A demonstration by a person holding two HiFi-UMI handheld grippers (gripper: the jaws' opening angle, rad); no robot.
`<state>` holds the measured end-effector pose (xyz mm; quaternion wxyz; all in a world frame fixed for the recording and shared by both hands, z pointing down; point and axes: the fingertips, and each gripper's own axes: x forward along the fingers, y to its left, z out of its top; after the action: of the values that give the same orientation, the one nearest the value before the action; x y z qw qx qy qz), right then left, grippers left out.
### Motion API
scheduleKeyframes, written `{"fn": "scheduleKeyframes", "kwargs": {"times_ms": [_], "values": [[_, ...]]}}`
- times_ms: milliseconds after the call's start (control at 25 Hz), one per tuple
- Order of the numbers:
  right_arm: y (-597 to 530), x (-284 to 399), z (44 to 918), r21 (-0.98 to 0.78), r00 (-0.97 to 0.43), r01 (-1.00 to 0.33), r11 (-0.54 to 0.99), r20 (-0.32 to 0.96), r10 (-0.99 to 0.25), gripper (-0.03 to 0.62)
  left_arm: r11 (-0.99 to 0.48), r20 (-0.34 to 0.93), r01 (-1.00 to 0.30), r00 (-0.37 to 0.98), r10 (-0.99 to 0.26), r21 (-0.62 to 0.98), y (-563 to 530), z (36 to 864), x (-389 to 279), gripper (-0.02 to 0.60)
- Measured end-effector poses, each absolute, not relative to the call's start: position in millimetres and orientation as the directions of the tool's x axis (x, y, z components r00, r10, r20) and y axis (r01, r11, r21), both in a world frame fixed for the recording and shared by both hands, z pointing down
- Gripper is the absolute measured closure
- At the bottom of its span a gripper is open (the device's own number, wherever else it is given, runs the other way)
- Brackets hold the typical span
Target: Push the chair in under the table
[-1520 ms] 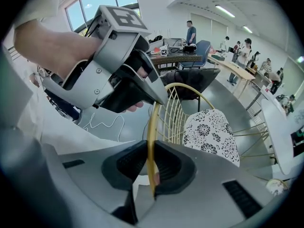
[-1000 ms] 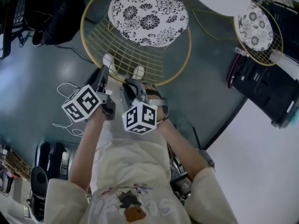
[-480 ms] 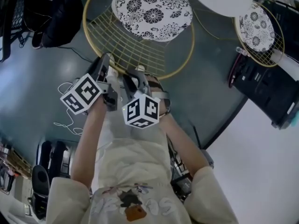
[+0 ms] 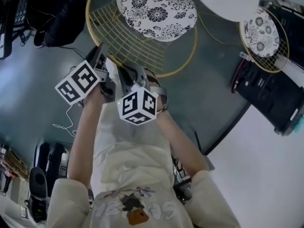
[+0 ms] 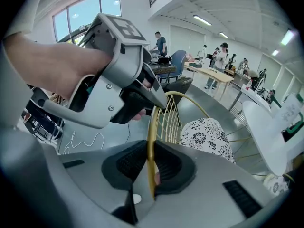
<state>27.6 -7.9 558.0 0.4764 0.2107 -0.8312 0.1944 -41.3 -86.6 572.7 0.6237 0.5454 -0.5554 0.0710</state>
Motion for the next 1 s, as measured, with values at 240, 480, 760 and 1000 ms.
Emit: {"fn": "scheduleKeyframes", "kwargs": {"times_ms": [240,480,760,1000], "values": [[-14.6,20.5,559.3,-0.111,-0.456,-0.567,0.816,0.867,-0.199,0.539,0.373,0.765,-0.707,0.372,-0.526,0.601,-96.4,574.4,-46.0,0.491],[-23.7,15.1,560.9,-0.087,-0.454,-0.591,0.802,0.858,-0.242,0.539,0.342,0.754,-0.718,0.380,-0.536,0.605,-108.1,576.2,-48.5,0.491],[-38.8,5.1,557.8,-0.067,-0.447,-0.615,0.786,0.850,-0.277,0.539,0.314,0.746,-0.729,0.390,-0.540,0.608,-125.8,573.0,-55.7,0.491],[-41.3,3.9,557.9,-0.041,-0.435,-0.620,0.783,0.849,-0.300,0.539,0.273,0.739,-0.745,0.409,-0.535,0.609,-129.7,572.1,-54.7,0.491]]}}
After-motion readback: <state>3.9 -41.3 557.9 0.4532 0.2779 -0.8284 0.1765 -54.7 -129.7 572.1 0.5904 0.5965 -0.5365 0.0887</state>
